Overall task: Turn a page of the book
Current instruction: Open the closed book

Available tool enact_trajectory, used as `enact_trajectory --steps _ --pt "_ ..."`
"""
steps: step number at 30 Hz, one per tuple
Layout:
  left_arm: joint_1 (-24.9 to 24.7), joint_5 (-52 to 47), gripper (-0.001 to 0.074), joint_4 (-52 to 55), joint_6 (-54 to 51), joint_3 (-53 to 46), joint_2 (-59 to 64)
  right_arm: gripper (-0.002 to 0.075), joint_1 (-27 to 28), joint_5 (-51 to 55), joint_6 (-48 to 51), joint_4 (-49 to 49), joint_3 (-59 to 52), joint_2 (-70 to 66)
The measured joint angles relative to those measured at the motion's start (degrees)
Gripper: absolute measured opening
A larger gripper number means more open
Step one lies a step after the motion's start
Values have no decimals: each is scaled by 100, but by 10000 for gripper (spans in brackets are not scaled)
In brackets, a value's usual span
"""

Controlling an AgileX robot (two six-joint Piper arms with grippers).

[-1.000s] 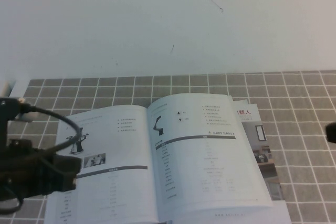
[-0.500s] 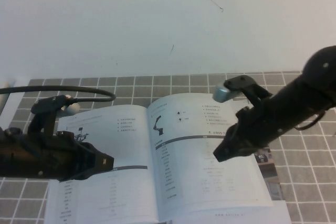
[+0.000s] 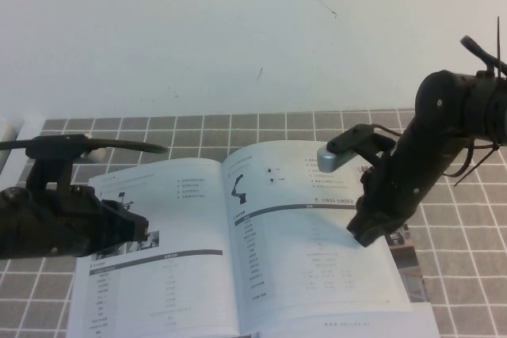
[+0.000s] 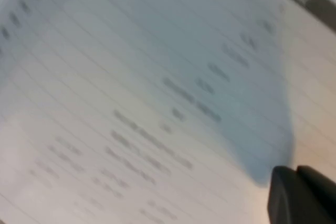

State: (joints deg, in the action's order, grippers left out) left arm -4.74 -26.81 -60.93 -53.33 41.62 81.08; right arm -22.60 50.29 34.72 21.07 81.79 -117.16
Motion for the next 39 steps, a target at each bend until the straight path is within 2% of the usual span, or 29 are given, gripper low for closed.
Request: enact_trajectory --steps 4,13,20,30,39 --pt "0 -90 -4 -304 -174 0 0 -3 0 405 -389 -717 0 0" --pt "-267 -912 -4 -1120 -715 0 60 -3 0 789 -126 -46 0 -39" --pt "-470 -974 -4 -1349 -1278 0 84 -3 0 1273 182 -14 0 -400" --pt "-470 -878 -4 -1384 -1172 0 84 -3 0 1758 -102 -290 34 -439" --pt "-470 -1316 -4 -1540 -1165 0 84 -3 0 1769 -202 -368 34 -200"
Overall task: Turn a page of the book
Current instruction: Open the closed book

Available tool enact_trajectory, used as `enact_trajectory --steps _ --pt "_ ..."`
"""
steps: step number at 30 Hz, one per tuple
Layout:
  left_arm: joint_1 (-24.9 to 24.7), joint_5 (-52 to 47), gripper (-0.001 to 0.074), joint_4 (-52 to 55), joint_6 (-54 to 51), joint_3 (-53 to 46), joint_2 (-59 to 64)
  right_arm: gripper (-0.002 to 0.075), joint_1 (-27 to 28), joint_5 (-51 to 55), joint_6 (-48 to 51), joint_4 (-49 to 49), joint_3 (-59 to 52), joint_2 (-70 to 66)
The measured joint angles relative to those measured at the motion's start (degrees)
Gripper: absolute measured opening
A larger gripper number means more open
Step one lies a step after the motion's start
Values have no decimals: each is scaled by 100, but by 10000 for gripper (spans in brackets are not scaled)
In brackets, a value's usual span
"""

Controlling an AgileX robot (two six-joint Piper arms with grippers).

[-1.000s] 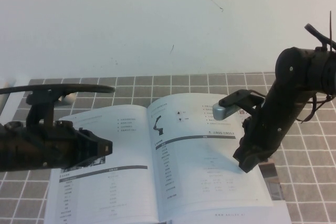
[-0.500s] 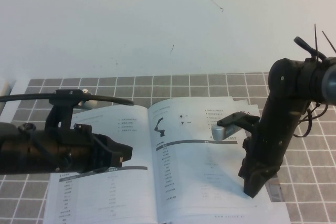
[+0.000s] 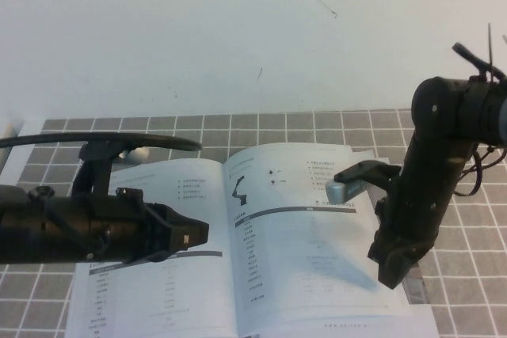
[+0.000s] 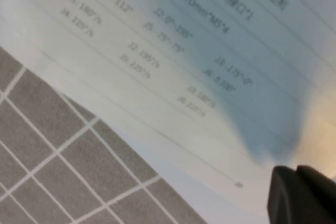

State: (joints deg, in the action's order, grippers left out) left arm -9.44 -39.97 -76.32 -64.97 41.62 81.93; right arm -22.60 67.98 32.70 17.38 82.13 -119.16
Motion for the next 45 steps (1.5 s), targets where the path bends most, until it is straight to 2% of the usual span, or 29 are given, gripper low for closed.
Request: enact_trajectory --steps 5,9,23,27,31,37,40,45 --pt "0 177 -4 -131 0 0 0 -3 0 -42 0 -37 0 926" --pt "0 527 -4 -76 -186 0 0 -3 0 -772 0 -37 0 1466" --pt "0 1421 -4 250 132 34 890 -3 0 -2557 -484 -62 -23 1001" --pt "0 1404 -4 812 446 239 919 -3 0 -2962 -830 -51 -32 896" --pt "0 1394 -4 1707 1360 518 831 -3 0 -3252 -1135 -42 -32 870" --pt "0 1482 -4 3106 2693 574 851 4 0 -2796 -1224 -54 -32 763" --pt "-12 1583 -4 3196 2875 579 958 69 49 -2224 -1239 -44 -32 498" --pt "-49 1606 -4 3222 3047 579 1164 301 111 -1545 -1149 -264 -32 20"
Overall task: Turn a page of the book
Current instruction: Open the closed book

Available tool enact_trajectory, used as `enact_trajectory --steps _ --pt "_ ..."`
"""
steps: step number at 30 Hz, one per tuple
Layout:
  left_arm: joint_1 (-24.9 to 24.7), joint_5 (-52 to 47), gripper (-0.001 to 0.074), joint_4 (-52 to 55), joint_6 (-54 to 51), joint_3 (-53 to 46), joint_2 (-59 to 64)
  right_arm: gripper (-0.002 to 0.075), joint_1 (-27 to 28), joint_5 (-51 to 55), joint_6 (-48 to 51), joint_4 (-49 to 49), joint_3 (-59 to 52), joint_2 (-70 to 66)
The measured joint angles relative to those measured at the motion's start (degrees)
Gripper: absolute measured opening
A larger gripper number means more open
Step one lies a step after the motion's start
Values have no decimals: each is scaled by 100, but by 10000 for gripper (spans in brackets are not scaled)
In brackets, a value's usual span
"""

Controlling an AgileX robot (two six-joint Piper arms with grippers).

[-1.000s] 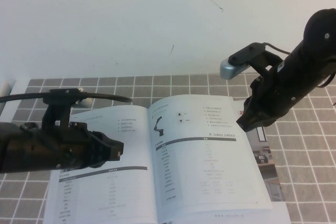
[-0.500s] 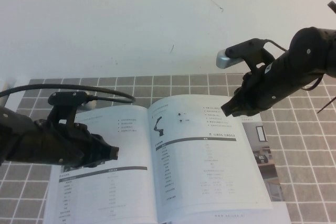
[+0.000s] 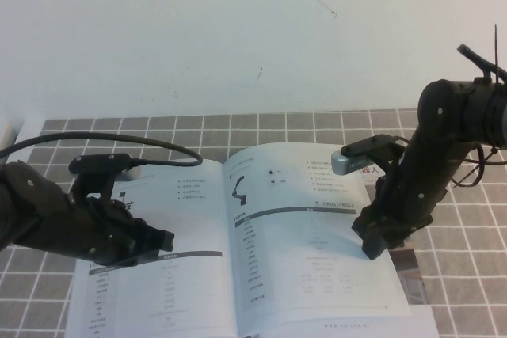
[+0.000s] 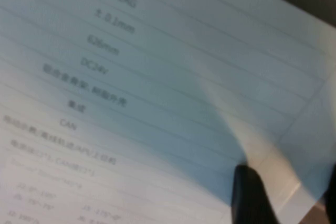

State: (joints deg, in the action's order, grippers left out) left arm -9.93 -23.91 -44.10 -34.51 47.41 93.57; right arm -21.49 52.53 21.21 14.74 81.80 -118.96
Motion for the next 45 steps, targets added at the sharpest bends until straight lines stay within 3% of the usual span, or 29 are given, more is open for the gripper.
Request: enact_trajectory --steps 3,8,24,45 --pt "0 108 -4 0 138 0 60 381 0 -21 11 -1 0 -27" --pt "-10 294 -4 0 176 0 82 409 0 -130 11 23 0 -27" --pt "-9 565 -4 12 180 8 281 412 3 -322 50 754 0 -27" --pt "-9 565 -4 -24 189 51 714 412 3 -474 -54 936 0 -27"
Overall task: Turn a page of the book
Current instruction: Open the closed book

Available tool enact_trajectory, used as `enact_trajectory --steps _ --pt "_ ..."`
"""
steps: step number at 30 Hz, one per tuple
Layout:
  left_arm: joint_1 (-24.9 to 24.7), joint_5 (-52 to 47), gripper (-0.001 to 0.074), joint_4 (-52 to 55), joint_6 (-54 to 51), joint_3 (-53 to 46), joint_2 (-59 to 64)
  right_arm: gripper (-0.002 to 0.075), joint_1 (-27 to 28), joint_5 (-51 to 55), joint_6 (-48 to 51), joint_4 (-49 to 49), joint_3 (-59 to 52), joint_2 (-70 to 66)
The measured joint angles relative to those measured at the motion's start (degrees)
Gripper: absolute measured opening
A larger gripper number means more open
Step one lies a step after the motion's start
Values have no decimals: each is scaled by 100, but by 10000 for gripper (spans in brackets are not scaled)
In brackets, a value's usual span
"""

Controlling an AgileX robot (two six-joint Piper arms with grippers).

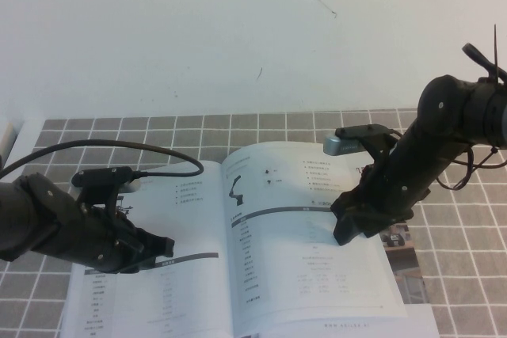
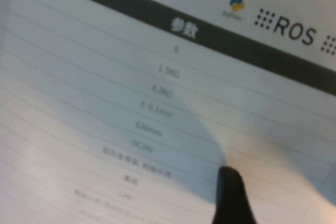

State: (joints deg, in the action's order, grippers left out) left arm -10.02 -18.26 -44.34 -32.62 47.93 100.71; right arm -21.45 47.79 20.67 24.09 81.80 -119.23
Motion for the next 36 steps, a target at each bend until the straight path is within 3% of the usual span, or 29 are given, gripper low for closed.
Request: enact_trajectory --steps 8,16,21,36 --pt "0 0 -4 0 0 0 0 412 0 -52 436 832 12 0" --pt "0 0 -4 -77 0 0 10 412 0 584 -153 -528 539 88" --pt "0 18 -4 -89 0 0 10 412 10 642 -323 -664 588 -10" --pt "0 92 -4 -103 0 0 11 414 71 717 111 528 710 -510"
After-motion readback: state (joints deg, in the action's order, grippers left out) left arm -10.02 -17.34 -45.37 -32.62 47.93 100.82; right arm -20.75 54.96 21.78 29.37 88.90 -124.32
